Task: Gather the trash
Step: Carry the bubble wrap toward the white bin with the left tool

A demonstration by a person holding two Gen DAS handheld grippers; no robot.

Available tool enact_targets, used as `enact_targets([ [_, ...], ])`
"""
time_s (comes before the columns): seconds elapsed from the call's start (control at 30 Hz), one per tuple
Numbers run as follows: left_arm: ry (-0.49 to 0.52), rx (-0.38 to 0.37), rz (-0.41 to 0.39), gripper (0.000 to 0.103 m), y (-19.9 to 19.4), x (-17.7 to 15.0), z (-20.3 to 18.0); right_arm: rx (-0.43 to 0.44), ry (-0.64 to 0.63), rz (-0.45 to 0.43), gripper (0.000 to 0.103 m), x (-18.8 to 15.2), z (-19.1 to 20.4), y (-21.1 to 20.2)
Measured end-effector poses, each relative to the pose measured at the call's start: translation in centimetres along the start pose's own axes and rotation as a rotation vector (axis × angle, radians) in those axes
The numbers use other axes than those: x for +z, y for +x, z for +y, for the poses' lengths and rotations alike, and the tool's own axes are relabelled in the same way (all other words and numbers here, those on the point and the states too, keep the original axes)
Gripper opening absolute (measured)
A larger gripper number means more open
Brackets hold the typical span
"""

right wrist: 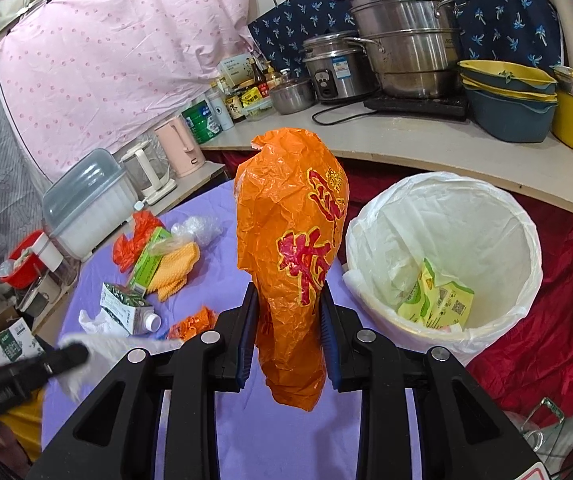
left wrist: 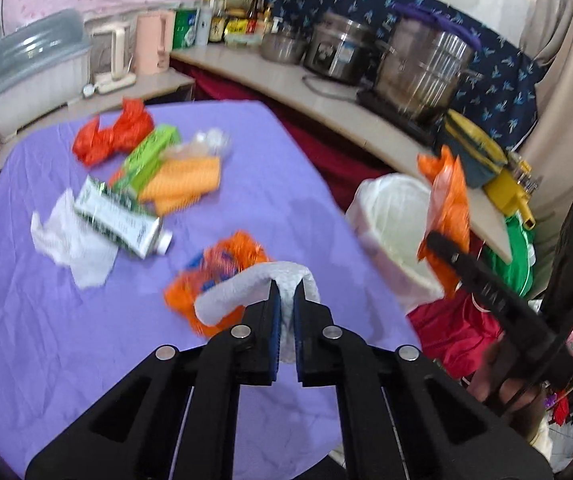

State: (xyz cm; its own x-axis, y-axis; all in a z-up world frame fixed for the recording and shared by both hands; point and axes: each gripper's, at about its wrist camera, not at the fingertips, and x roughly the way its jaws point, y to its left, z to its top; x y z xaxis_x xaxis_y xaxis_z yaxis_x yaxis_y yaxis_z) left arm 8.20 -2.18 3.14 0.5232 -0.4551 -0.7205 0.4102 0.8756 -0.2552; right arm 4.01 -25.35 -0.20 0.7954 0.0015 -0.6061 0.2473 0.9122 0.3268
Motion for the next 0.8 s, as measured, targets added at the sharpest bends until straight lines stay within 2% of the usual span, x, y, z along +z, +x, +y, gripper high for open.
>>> enact_targets([
  [0.2,0.034,-0.061,-0.072,0.005,-0.3,4.4,-3.3,-0.015,0.019,-0.037,0.027,1.2,-1.8,-1.3],
  [0.37,0.054,-0.125,-0.082,0.005,0.6,7.3,-6.6,-0.041,0.047,-0.068,0.027,2.3,-3.9,-2.2],
  [0.47,0.063,-0.136,-0.104,0.005,0.6,8.4,-8.1,-0.056,0.064,-0.077,0.028,2.8,-5.1,-2.4],
  [0.67,0.04,-0.124,-0.13,0.005,0.2,9.0,-8.0,-0.06,0.067,-0.066,0.028,2.8,-5.8,-1.8],
  [0.8,0.009,-0.119,-0.121,0.005,0.0,8.7,-6.7,-0.005,0.051,-0.024,0.028,2.2,-4.2,-0.4],
])
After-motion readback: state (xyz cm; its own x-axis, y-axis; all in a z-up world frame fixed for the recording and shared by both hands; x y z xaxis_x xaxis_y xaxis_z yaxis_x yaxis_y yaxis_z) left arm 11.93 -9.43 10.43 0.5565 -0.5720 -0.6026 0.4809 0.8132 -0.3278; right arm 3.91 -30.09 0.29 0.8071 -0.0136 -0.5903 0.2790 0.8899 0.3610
